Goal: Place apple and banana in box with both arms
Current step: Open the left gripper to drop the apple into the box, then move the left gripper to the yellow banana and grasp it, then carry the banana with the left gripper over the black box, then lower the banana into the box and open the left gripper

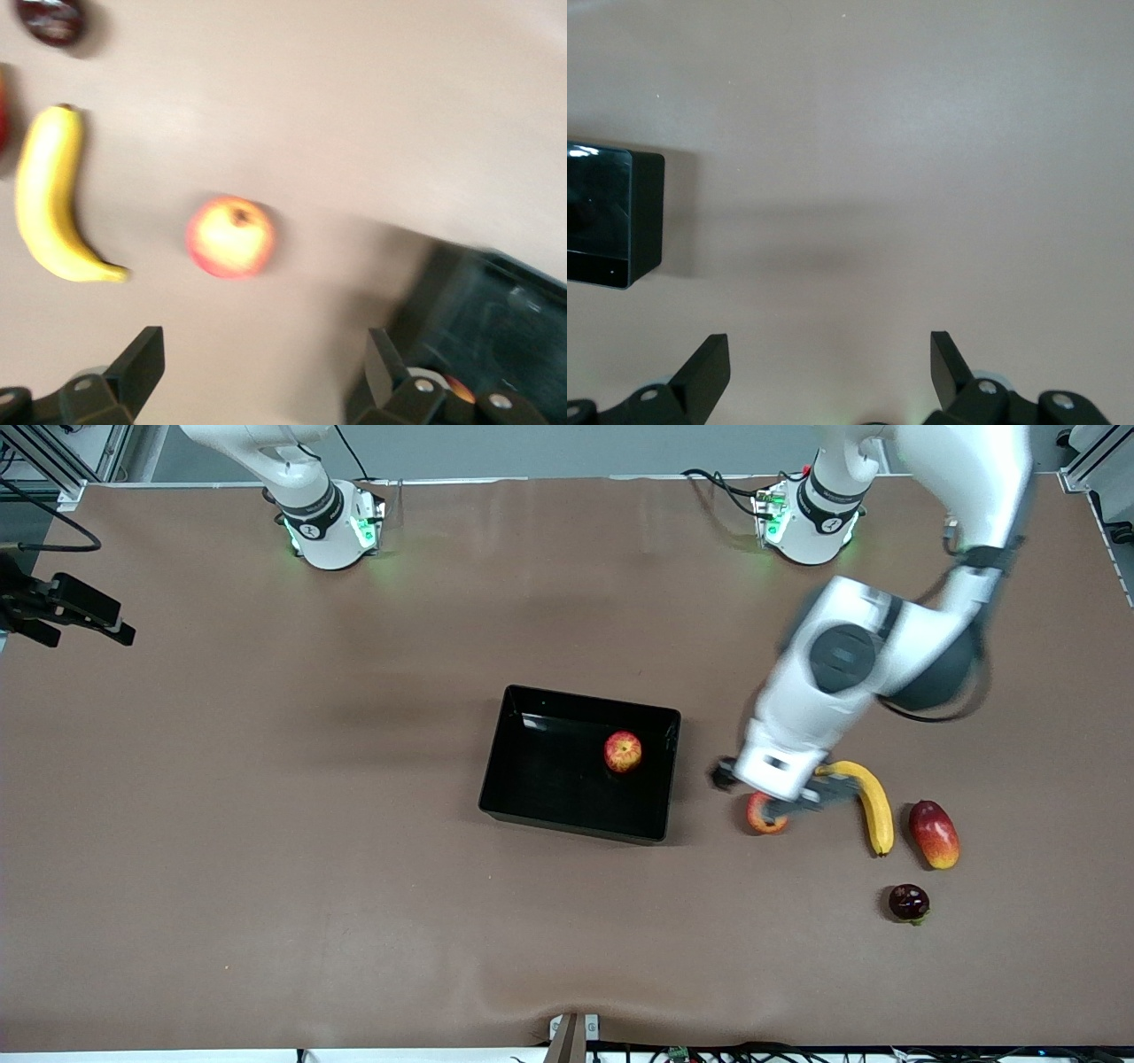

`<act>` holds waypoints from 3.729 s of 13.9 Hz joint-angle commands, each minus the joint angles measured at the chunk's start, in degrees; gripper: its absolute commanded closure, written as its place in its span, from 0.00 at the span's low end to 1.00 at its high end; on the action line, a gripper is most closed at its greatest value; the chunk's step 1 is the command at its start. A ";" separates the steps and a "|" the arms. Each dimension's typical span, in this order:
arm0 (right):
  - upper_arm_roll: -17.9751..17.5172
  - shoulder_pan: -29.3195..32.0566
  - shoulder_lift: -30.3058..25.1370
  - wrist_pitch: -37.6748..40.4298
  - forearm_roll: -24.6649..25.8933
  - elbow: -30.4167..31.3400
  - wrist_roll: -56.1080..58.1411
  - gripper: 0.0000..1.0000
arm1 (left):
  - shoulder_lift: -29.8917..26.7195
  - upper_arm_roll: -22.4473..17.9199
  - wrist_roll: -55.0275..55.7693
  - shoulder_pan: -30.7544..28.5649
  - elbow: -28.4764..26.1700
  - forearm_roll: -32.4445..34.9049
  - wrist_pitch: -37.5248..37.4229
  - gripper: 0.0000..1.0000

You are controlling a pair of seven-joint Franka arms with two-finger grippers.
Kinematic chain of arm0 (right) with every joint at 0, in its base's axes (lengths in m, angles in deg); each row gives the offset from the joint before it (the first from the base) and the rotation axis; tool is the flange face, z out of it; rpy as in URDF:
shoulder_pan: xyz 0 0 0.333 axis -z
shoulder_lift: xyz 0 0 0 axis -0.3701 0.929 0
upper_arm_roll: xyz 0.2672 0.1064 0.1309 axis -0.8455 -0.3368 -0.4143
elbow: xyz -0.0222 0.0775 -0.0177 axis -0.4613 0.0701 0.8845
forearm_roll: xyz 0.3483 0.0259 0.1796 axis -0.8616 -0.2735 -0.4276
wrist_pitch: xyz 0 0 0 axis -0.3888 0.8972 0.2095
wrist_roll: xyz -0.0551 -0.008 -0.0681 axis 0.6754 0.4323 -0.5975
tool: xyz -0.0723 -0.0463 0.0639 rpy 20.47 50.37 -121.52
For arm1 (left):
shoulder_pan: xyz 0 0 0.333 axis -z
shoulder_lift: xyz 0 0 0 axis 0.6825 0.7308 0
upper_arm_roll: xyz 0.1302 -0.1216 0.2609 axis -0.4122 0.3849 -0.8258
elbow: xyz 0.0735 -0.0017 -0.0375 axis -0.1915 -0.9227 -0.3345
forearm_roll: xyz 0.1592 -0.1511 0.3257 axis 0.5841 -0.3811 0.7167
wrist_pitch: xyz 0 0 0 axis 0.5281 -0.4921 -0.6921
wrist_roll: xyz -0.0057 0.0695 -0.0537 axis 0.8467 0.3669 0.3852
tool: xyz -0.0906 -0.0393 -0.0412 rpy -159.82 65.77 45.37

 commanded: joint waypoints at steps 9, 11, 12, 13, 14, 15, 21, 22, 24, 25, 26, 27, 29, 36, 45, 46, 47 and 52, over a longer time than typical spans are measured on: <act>0.08 -1.49 1.39 -1.05 3.64 -0.22 3.93 0.00 | 9.39 0.34 -0.65 -15.15 -5.77 11.57 7.73 0.00; -1.31 -0.89 1.21 -2.27 3.90 -0.31 2.70 0.00 | 9.39 0.34 -1.44 -17.35 -10.17 13.33 12.58 0.00; -4.72 2.17 1.21 -2.98 3.99 -0.31 2.35 0.00 | 9.65 0.34 -1.79 -18.40 -11.49 15.69 13.29 0.00; -7.97 4.38 1.21 -3.07 4.08 -0.31 1.65 0.00 | 10.35 0.43 -1.79 -19.63 -12.20 16.76 14.17 0.00; -9.39 4.92 1.04 -2.90 4.08 -0.22 -0.19 0.00 | 10.62 0.43 -2.06 -20.16 -12.99 16.86 15.05 0.03; -9.50 4.32 0.95 -2.46 3.99 -0.22 -2.47 0.00 | 10.53 0.34 -2.84 -20.26 -13.44 16.94 15.14 0.10; -8.97 2.90 0.51 -1.84 3.73 0.40 -4.60 0.00 | 9.49 0.60 -8.01 -21.05 -13.79 16.94 14.71 0.91; -8.88 2.90 0.51 -1.58 3.73 0.31 -4.60 0.00 | 8.52 0.78 -9.77 -21.13 -13.79 16.77 14.36 1.00; -7.92 2.90 0.51 -1.32 3.64 0.31 -4.25 0.00 | 7.20 0.95 -11.37 -21.14 -13.88 16.77 13.57 1.00; -6.87 1.77 0.59 -1.40 3.64 0.31 -3.99 0.00 | 5.89 1.74 -12.24 -21.14 -13.79 16.77 12.52 1.00; -4.42 -0.24 0.68 -1.58 3.46 0.22 -3.90 0.00 | 4.22 2.96 -12.51 -21.22 -13.71 16.16 11.03 1.00; -3.79 -0.61 0.68 -1.49 3.20 0.31 -3.90 0.00 | 2.38 4.63 -12.52 -21.14 -13.62 15.89 9.19 1.00; -3.70 -0.44 0.68 -1.40 3.20 0.40 -3.72 0.00 | -0.35 9.45 -11.73 -21.14 -12.83 14.76 5.76 1.00; -3.52 0.17 0.68 -0.44 3.20 0.57 -3.37 0.00 | 1.82 21.17 -1.90 -9.66 -4.05 10.00 -0.23 1.00; -3.43 0.71 0.68 0.62 3.20 0.57 -3.37 0.00 | 15.00 17.41 10.51 12.32 11.77 10.35 -1.03 1.00; -3.43 0.88 0.68 0.62 3.20 0.49 -3.37 0.00 | 16.15 15.04 10.60 15.57 13.52 10.18 -1.03 1.00; -3.43 0.97 0.68 0.62 3.20 0.49 -3.37 0.00 | 16.77 12.06 10.60 18.91 14.15 10.00 -1.03 1.00; -3.43 1.06 0.68 0.62 3.20 0.66 -3.37 0.00 | 19.67 7.11 10.60 25.27 16.87 9.12 -0.85 1.00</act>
